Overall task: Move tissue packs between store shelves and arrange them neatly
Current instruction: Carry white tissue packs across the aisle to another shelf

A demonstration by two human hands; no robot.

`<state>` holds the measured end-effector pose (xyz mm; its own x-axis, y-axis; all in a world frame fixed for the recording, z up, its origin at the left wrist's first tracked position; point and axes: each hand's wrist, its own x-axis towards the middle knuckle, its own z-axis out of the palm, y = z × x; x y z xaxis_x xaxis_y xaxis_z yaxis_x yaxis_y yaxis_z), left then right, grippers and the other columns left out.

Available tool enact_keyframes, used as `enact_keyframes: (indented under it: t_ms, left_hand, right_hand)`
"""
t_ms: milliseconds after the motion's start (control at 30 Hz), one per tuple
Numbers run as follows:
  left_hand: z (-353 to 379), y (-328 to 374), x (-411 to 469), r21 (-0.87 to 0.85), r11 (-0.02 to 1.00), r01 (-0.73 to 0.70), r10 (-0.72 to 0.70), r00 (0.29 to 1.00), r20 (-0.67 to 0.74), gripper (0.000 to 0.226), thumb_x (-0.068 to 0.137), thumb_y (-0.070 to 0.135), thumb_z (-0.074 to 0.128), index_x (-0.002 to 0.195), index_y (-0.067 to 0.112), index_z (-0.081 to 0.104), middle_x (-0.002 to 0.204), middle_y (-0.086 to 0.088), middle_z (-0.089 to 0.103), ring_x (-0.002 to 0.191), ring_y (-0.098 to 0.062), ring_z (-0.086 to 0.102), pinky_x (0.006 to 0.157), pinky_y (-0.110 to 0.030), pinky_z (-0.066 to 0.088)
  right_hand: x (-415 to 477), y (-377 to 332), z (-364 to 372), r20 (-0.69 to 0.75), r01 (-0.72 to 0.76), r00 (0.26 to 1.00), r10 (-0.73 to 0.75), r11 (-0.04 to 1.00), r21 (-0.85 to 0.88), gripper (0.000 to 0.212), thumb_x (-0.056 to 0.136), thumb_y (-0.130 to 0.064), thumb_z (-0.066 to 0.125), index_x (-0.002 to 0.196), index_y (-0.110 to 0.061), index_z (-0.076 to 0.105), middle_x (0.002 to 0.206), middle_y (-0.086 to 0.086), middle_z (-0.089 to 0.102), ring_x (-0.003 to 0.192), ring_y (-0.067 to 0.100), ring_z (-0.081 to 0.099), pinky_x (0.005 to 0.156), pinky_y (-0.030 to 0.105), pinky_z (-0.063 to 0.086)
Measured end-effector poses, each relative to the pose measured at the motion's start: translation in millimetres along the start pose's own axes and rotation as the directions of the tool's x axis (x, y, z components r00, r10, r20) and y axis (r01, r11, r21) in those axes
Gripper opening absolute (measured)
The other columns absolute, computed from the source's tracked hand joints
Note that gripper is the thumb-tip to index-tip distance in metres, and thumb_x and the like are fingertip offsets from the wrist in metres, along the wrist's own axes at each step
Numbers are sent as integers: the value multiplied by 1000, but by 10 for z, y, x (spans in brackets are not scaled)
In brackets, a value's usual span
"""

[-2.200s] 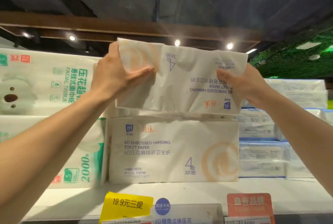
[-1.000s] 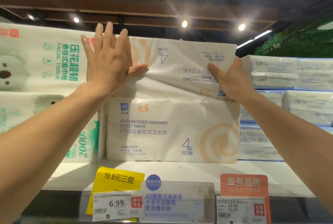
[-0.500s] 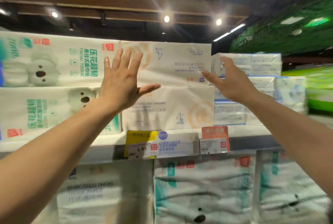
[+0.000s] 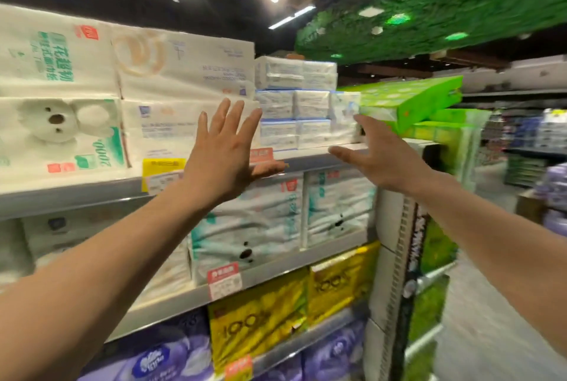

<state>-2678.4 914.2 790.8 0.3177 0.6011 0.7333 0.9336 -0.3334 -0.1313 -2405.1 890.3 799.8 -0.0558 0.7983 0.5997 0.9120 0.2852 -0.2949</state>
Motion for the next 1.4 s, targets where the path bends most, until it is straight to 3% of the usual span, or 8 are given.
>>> enact_keyframes:
  t_ms: [167,400,533,667,767,867,1100,1400]
  left_hand:
    - [198,1071,52,-145,981,-131,136,990,24,116,71,93,21,157,16,28,164,-19,22,153,-38,13,120,-62,12]
    - [591,3174,270,-363,890,-274,293,956,-3,125,65,99,9,156,17,32,163,-16,28,153,-34,16,121,-57,14]
    - [774,4507,305,-484,819,-309,383,922,59,119,65,95,18,160,22,17,167,-10,14,155,-29,4,123,-55,5]
    - [954,5691,387,-580,733,-354,492,866,93,115,69,91,26,161,23,12,168,-9,8,155,-26,-2,125,-53,1]
    - [1146,6533,472,-635,666,-392,572,814,98,113,71,91,29,161,25,9,169,-9,7,155,-27,-2,125,-53,2]
    - [1413,7356,531,-693,568,-443,664,744,69,115,70,93,27,160,22,14,167,-9,12,155,-28,5,123,-52,9]
    - [2265,9392,863,-754,409,-514,804,594,31,138,50,103,-7,160,24,15,167,-9,14,154,-28,9,123,-52,15]
    - [2824,12088,1338,-782,62,-621,949,280,-147,135,55,104,-5,157,21,26,159,-9,33,144,-30,33,115,-54,31]
  right_hand:
    - [-713,759,-543,-6,-89,996,89,987,-135,94,85,-71,52,154,-11,33,156,14,39,145,28,34,118,41,29]
    - [-1839,2273,-1441,55,-301,941,335,899,-319,112,74,-83,35,158,-11,27,162,13,32,149,26,28,123,42,24]
    - [-2430,3191,-1937,26,-393,893,449,807,-440,133,61,-104,12,158,-14,28,163,11,30,151,26,27,122,45,26]
    - [-2923,3900,-2433,38,-481,824,565,735,-478,93,87,-75,45,158,-16,26,164,8,25,151,27,22,123,43,23]
    - [-3264,4490,-2742,-2,-550,772,635,667,-502,90,89,-72,48,159,-20,23,166,5,23,152,25,20,123,46,23]
    - [-3642,5126,-2931,-62,-637,696,716,575,-514,93,87,-74,47,158,-19,25,165,6,25,152,26,22,122,48,25]
    - [-4367,6738,-3283,-176,-784,497,850,353,-510,120,66,-98,23,156,-19,30,164,6,30,151,25,26,120,53,29]
    - [-5204,8412,-3962,-366,-966,105,925,8,-259,112,70,-95,31,155,-23,33,163,3,32,151,22,27,120,55,29]
